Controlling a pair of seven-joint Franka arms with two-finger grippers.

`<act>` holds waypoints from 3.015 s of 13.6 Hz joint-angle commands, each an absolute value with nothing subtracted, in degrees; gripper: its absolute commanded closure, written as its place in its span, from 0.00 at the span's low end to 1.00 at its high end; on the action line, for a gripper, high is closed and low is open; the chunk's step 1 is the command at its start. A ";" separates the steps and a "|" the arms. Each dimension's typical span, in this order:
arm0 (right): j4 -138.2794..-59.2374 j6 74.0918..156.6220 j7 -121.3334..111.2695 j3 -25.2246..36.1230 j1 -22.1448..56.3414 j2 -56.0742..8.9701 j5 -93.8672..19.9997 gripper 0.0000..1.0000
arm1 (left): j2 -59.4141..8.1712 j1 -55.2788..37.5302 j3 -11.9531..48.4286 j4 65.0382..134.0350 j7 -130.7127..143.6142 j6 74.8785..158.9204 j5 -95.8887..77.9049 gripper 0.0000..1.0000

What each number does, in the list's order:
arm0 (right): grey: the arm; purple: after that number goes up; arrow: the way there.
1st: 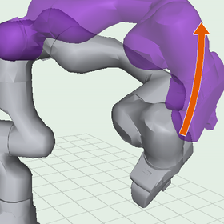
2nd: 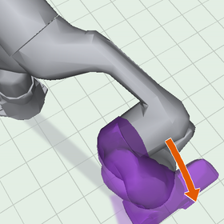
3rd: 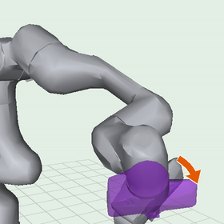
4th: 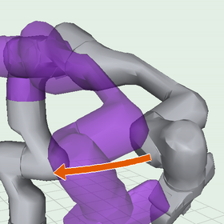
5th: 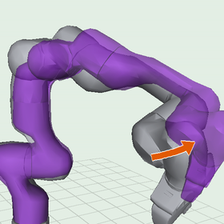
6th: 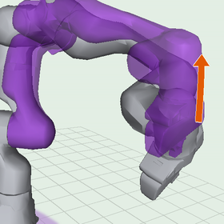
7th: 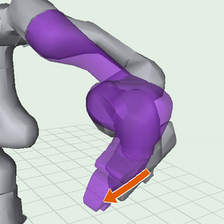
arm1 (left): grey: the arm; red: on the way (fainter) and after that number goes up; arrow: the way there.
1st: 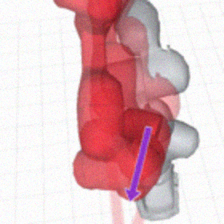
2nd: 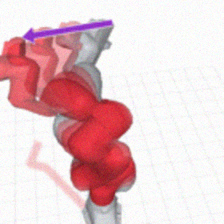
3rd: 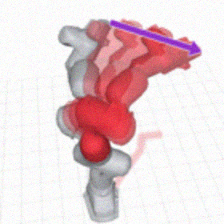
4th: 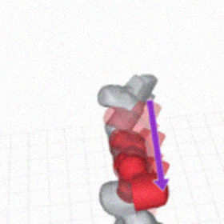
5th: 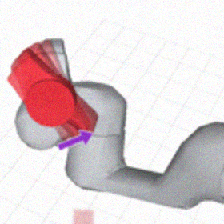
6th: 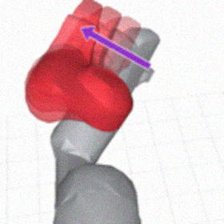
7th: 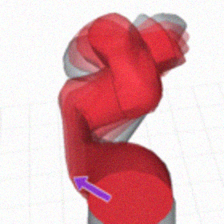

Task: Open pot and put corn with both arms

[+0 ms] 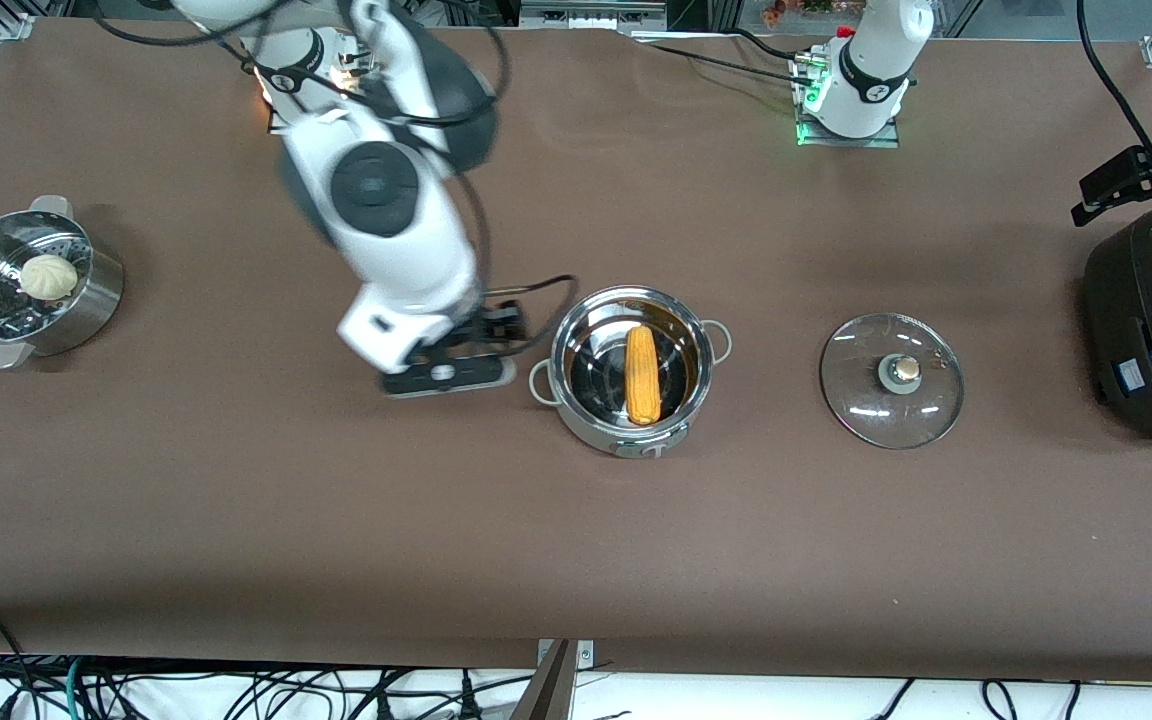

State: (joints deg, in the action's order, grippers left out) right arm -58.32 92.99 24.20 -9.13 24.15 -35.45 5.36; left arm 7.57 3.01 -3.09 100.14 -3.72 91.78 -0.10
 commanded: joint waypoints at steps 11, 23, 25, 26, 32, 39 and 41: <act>-80.91 90.04 10.48 -0.88 4.94 -15.84 3.43 0.00 | 6.68 3.16 -2.81 98.00 -3.25 88.59 0.79 0.00; -95.98 95.10 2.58 -6.40 -5.00 0.79 3.25 0.00 | 6.77 3.16 -2.46 97.91 -3.16 87.80 0.79 0.00; -96.24 95.01 2.28 -6.68 -5.54 0.62 2.73 0.00 | 6.68 3.08 -2.46 97.91 -3.16 87.80 0.79 0.00; -97.11 95.10 2.29 -6.59 -5.71 0.88 1.68 0.00 | 6.77 3.08 -2.46 97.91 -3.16 87.80 0.79 0.00; -95.54 94.92 1.50 -6.33 -6.15 -2.19 0.62 0.00 | 6.77 3.08 -2.46 97.91 -3.25 87.80 0.79 0.00; -95.19 94.92 1.49 -6.24 -6.24 -2.37 0.62 0.00 | 6.50 2.99 -2.46 97.82 -3.34 87.80 1.32 0.00; -95.19 94.92 1.58 -6.24 -6.15 -2.46 0.62 0.00 | 6.33 2.99 -2.37 97.65 -3.34 87.80 1.32 0.00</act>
